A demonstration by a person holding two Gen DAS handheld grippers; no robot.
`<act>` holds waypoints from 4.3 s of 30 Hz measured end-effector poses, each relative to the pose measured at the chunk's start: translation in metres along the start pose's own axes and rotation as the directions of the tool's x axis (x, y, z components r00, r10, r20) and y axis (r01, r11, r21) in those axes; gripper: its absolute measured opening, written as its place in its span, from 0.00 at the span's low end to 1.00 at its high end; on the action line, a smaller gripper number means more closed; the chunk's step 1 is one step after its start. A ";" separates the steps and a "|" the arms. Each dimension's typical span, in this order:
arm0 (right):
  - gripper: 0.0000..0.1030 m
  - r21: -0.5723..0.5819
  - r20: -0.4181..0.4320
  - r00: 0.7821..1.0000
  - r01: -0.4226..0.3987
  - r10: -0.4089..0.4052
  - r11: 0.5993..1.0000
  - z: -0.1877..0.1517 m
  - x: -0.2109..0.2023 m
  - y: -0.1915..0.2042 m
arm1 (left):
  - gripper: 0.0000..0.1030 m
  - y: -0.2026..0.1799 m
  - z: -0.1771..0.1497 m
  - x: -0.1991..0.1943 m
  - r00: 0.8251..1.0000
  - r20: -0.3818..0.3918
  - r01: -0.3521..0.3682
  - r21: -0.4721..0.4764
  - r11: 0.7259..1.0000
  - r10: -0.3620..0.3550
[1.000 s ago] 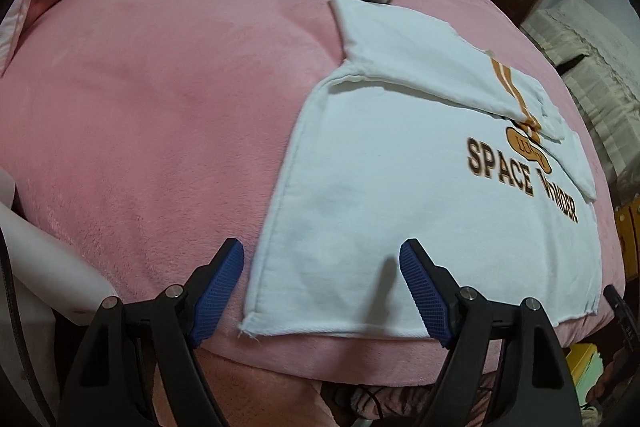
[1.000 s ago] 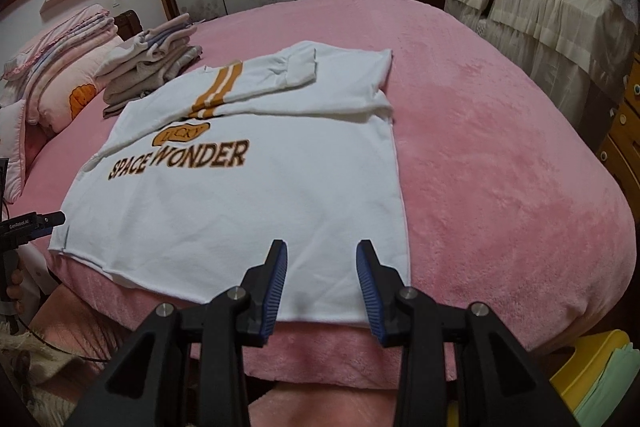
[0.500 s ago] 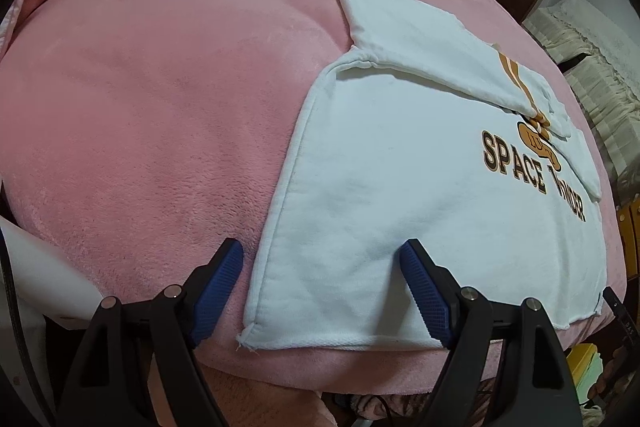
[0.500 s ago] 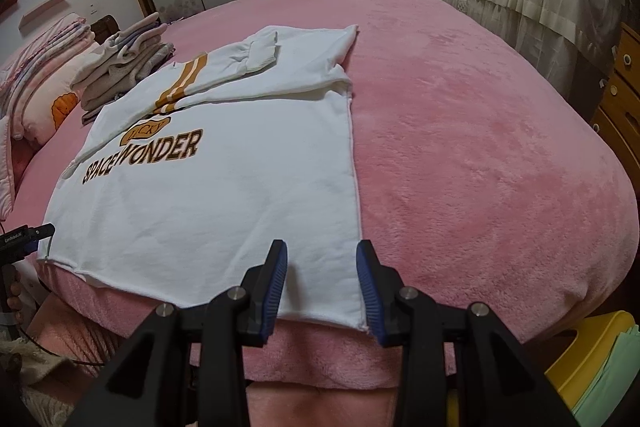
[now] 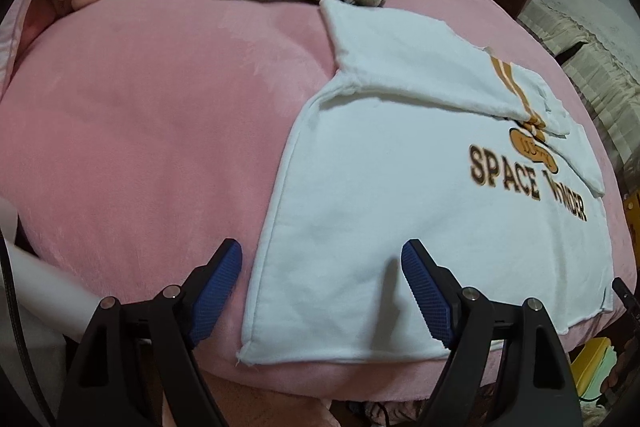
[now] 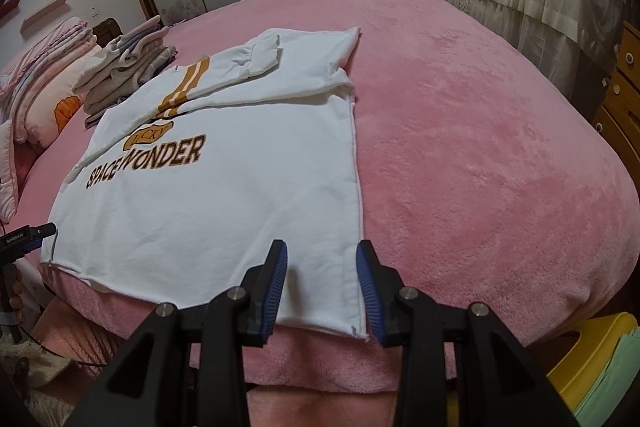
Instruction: Fold small clothes
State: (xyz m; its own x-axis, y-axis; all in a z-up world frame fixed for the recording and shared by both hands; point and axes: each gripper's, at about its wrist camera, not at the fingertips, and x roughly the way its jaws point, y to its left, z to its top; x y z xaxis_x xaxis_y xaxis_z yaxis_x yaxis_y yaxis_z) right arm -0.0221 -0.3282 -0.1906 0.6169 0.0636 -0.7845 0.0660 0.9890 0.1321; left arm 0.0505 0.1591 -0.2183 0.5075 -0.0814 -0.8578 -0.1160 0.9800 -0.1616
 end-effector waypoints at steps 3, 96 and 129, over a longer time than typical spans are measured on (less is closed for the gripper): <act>0.35 -0.015 0.008 1.000 -0.004 0.004 1.000 0.005 0.001 0.006 | 0.79 -0.010 0.011 0.000 0.999 0.024 -0.034 0.058 0.998 0.033; 0.16 0.037 -0.072 0.982 -0.173 0.175 0.984 0.189 0.142 0.077 | 0.49 -0.010 0.189 0.073 0.997 0.078 0.004 0.099 0.995 -0.012; 0.16 -0.004 -0.089 0.978 -0.189 0.188 0.982 0.185 0.163 0.094 | 0.28 0.001 0.240 0.161 0.999 0.017 0.025 0.143 0.989 -0.028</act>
State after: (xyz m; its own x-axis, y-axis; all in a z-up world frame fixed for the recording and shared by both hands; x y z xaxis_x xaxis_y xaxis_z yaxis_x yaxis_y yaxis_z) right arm 0.2300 -0.2493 -0.1942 0.5458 0.2602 -0.7965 -0.0550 0.9596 0.2758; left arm 0.3370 0.1902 -0.2391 0.5246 -0.1058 -0.8447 0.0201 0.9935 -0.1119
